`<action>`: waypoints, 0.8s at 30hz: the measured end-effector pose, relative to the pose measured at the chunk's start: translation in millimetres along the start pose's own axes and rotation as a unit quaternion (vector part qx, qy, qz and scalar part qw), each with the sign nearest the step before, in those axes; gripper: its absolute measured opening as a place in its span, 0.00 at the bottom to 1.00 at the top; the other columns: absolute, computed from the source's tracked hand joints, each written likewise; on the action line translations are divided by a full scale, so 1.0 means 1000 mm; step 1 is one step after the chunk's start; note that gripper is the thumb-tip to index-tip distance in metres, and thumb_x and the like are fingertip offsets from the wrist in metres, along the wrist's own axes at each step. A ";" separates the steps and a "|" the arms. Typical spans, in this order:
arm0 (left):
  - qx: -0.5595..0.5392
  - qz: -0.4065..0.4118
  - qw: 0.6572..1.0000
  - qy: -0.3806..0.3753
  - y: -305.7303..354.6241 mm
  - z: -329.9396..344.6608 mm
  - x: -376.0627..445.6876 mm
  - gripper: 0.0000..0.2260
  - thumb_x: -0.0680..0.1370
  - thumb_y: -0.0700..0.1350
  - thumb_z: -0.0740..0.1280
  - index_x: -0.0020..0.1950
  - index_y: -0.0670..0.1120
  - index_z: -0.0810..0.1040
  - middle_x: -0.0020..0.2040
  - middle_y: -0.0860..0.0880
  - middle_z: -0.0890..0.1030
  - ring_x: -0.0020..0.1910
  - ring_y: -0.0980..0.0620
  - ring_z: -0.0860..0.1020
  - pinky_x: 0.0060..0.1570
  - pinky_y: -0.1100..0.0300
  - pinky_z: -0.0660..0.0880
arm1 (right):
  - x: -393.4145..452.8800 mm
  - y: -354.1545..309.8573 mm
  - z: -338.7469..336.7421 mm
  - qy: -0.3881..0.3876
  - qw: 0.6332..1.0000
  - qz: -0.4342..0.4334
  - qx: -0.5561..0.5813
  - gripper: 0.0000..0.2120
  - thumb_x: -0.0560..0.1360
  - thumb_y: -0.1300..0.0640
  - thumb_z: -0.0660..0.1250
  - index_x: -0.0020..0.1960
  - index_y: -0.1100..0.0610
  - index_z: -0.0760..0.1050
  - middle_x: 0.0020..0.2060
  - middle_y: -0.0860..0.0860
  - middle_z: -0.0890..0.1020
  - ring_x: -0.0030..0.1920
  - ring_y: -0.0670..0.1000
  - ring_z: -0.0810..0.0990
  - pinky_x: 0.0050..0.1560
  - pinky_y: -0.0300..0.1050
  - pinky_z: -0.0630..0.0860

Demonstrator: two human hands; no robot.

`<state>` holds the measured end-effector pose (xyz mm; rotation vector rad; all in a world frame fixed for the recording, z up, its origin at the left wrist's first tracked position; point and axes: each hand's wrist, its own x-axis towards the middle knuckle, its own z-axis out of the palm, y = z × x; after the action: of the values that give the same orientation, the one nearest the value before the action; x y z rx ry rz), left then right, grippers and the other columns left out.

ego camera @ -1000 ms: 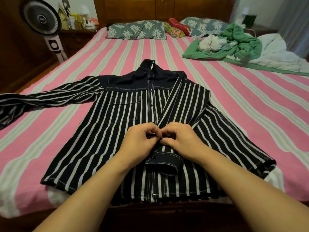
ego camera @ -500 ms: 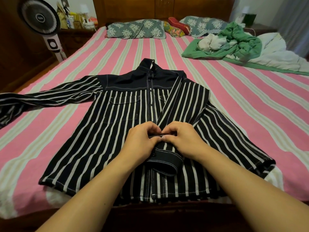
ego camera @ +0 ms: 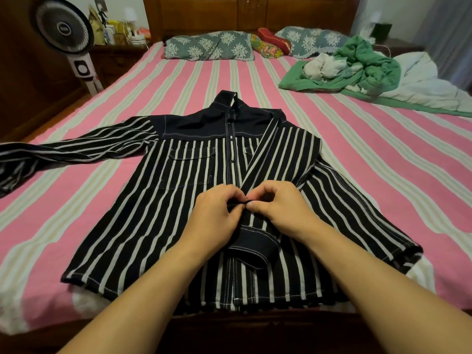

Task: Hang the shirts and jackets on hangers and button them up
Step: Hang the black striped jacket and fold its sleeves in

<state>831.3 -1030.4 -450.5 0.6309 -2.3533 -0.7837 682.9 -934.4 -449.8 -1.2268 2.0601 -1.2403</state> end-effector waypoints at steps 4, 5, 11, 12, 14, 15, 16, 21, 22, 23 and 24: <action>0.027 0.060 0.997 0.042 -0.002 0.003 -0.004 0.05 0.75 0.40 0.73 0.49 0.48 0.81 0.45 0.56 0.79 0.45 0.60 0.77 0.49 0.66 0.75 | -0.001 0.002 -0.001 -0.006 1.000 -0.011 0.018 0.05 0.71 0.58 0.77 0.44 0.50 0.83 0.43 0.47 0.86 0.48 0.47 0.85 0.57 0.55 0.80; 0.031 0.067 0.996 0.050 -0.003 0.005 -0.004 0.05 0.75 0.39 0.73 0.49 0.47 0.80 0.45 0.55 0.79 0.44 0.59 0.77 0.48 0.66 0.75 | -0.002 0.001 0.000 -0.005 1.000 -0.011 0.027 0.05 0.71 0.60 0.77 0.44 0.50 0.83 0.43 0.48 0.86 0.47 0.48 0.85 0.57 0.55 0.80; 0.018 0.076 0.992 0.096 -0.003 0.007 -0.005 0.05 0.74 0.37 0.74 0.47 0.45 0.81 0.43 0.54 0.80 0.43 0.60 0.77 0.47 0.70 0.74 | -0.008 -0.003 -0.001 0.011 0.994 -0.030 0.104 0.08 0.72 0.65 0.76 0.41 0.53 0.84 0.45 0.49 0.86 0.48 0.49 0.85 0.54 0.43 0.80; 0.014 0.075 0.992 0.099 -0.003 0.007 -0.006 0.05 0.74 0.37 0.74 0.47 0.44 0.81 0.43 0.53 0.81 0.43 0.59 0.78 0.47 0.67 0.75 | -0.009 -0.003 -0.001 0.015 0.994 -0.038 0.105 0.08 0.72 0.65 0.76 0.41 0.53 0.84 0.45 0.48 0.86 0.48 0.47 0.85 0.54 0.39 0.79; 0.011 0.075 0.992 0.100 -0.003 0.007 -0.006 0.05 0.74 0.36 0.74 0.46 0.44 0.80 0.42 0.53 0.80 0.42 0.59 0.78 0.45 0.64 0.75 | -0.011 -0.004 0.001 0.030 0.994 -0.055 0.087 0.08 0.72 0.65 0.75 0.41 0.53 0.83 0.45 0.46 0.85 0.48 0.42 0.83 0.52 0.33 0.76; 0.007 0.072 0.993 0.095 -0.003 0.006 -0.006 0.06 0.74 0.36 0.74 0.45 0.44 0.80 0.42 0.53 0.80 0.42 0.58 0.78 0.45 0.63 0.75 | -0.011 -0.004 0.003 0.040 0.995 -0.066 0.062 0.07 0.72 0.65 0.75 0.42 0.54 0.83 0.45 0.45 0.85 0.47 0.42 0.83 0.51 0.32 0.75; -0.006 0.057 0.995 0.084 -0.003 0.005 -0.005 0.06 0.74 0.36 0.74 0.45 0.45 0.80 0.42 0.54 0.80 0.43 0.58 0.78 0.45 0.63 0.76 | -0.011 -0.004 0.004 0.048 0.995 -0.078 0.031 0.06 0.73 0.64 0.75 0.43 0.54 0.82 0.44 0.45 0.84 0.47 0.42 0.82 0.51 0.32 0.75; -0.178 -0.137 0.972 -0.068 -0.006 -0.008 0.006 0.08 0.76 0.40 0.75 0.50 0.52 0.83 0.46 0.53 0.85 0.48 0.57 0.83 0.55 0.57 0.79 | -0.006 0.003 0.002 0.023 0.996 -0.086 -0.022 0.04 0.74 0.61 0.74 0.46 0.52 0.83 0.43 0.45 0.84 0.47 0.44 0.82 0.53 0.41 0.78; -0.204 -0.162 0.961 -0.096 -0.008 -0.009 0.007 0.08 0.77 0.40 0.74 0.51 0.52 0.84 0.47 0.52 0.86 0.49 0.56 0.84 0.57 0.55 0.79 | -0.006 0.002 0.001 0.020 0.996 -0.088 -0.024 0.05 0.74 0.61 0.74 0.46 0.52 0.83 0.43 0.45 0.84 0.47 0.43 0.82 0.53 0.40 0.78; -0.231 -0.180 0.949 -0.119 -0.008 -0.010 0.007 0.08 0.77 0.40 0.73 0.53 0.51 0.85 0.48 0.51 0.87 0.51 0.54 0.85 0.58 0.53 0.80 | -0.006 0.001 0.002 0.021 0.995 -0.091 -0.026 0.05 0.74 0.61 0.74 0.46 0.52 0.84 0.42 0.45 0.84 0.47 0.43 0.82 0.52 0.39 0.78; -0.257 -0.192 0.938 -0.134 -0.009 -0.011 0.007 0.07 0.78 0.39 0.73 0.53 0.49 0.85 0.49 0.50 0.87 0.51 0.52 0.85 0.59 0.51 0.80 | -0.007 0.000 0.003 0.027 0.995 -0.094 -0.027 0.05 0.73 0.62 0.74 0.46 0.52 0.84 0.42 0.44 0.84 0.47 0.42 0.82 0.52 0.37 0.77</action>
<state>835.0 -1045.0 -446.4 0.7951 -2.1294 -1.6842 688.9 -929.8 -451.9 -1.4558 2.0659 -1.3218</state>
